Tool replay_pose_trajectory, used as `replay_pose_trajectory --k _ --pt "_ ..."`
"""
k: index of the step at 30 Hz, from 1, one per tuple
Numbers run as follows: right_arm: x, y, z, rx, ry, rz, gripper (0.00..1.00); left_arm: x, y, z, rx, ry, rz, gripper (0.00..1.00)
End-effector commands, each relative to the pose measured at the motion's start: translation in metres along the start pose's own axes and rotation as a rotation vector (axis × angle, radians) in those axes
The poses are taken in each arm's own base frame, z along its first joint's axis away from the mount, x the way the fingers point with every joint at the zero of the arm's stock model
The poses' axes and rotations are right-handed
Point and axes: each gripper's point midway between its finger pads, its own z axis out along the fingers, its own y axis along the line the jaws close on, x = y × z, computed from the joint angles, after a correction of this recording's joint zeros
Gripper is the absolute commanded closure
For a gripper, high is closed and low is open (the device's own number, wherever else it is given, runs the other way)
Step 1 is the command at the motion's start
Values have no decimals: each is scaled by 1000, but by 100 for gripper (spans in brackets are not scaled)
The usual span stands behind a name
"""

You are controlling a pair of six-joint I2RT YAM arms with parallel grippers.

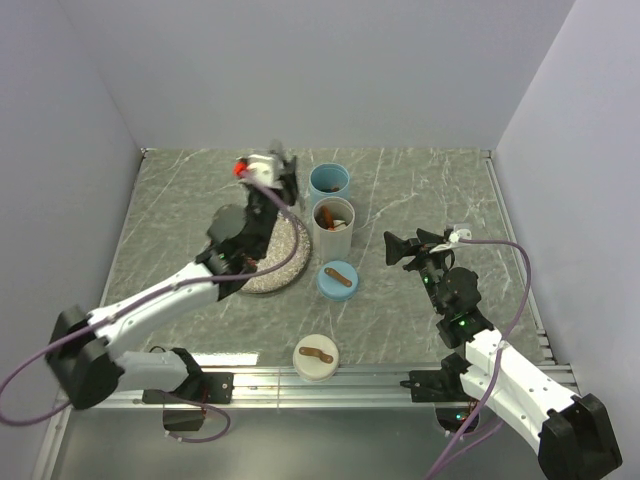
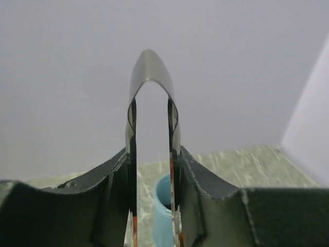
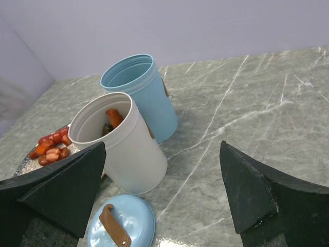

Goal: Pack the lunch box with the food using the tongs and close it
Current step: Place the food into the lunch box, then pick up the food using the clamp

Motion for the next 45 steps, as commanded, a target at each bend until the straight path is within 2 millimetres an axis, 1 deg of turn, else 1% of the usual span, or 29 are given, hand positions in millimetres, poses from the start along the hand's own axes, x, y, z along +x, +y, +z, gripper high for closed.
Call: replay_pose_trajectory --k 1,2,3,4,5,6,8,9,11,12,13,15,17,19,21,25,28,33,34,38,39,41,42,45 --pt "-9 0 -1 -2 -37 2 2 -40 54 -32 -197 -112 -24 58" --pt "-10 0 -1 -1 -39 2 2 -35 60 -39 -217 -104 -21 57" --pt "-10 -1 -1 2 -40 2 2 -15 65 -48 -230 -66 5 57" --pt "-9 -1 -1 1 -38 4 2 -12 76 -57 -271 -55 5 57" --pt "-9 -1 -1 5 -37 2 2 -4 80 -63 -283 -38 14 57" --pt "-10 -1 0 5 -37 0 2 18 83 -71 -286 3 42 56" --pt "-9 -1 1 4 -34 0 2 29 88 -81 -292 19 37 56" --pt "-8 -1 1 5 -30 0 2 44 90 -88 -288 47 52 55" --pt "-7 -1 2 8 -27 0 2 51 95 -96 -304 51 44 55" --pt "-8 -1 1 7 -29 0 2 63 100 -103 -312 69 62 55" --pt "-8 -1 2 7 -29 0 2 63 103 -105 -328 56 59 55" --pt "-7 -2 1 9 -28 0 2 75 110 -112 -351 78 78 54" --pt "-7 -2 2 8 -27 0 2 81 115 -114 -366 87 88 54" --pt "-6 -1 2 8 -23 -1 2 86 120 -115 -379 89 88 54" --pt "-6 -1 3 5 -22 -1 2 93 121 -113 -366 98 88 54" --pt "-6 -1 3 5 -25 0 2 106 135 -112 -388 115 89 53" --pt "-6 -1 3 5 -22 -1 2 115 138 -109 -367 120 79 53" --pt "-5 -1 4 7 -19 -3 2 126 138 -104 -346 143 81 54" --pt "-5 -1 4 9 -20 -1 2 131 138 -103 -339 158 86 54" --pt "-5 -2 4 12 -19 -2 2 141 130 -101 -291 194 83 55" --pt "-5 -2 4 12 -21 -3 2 143 128 -102 -286 200 53 55" --pt "-5 -2 4 12 -21 -4 2 150 125 -106 -266 233 49 55" --pt "-5 -2 4 12 -19 -3 2 149 122 -107 -252 234 27 55" --pt "-4 -3 4 14 -18 -3 2 156 120 -113 -241 267 4 55"
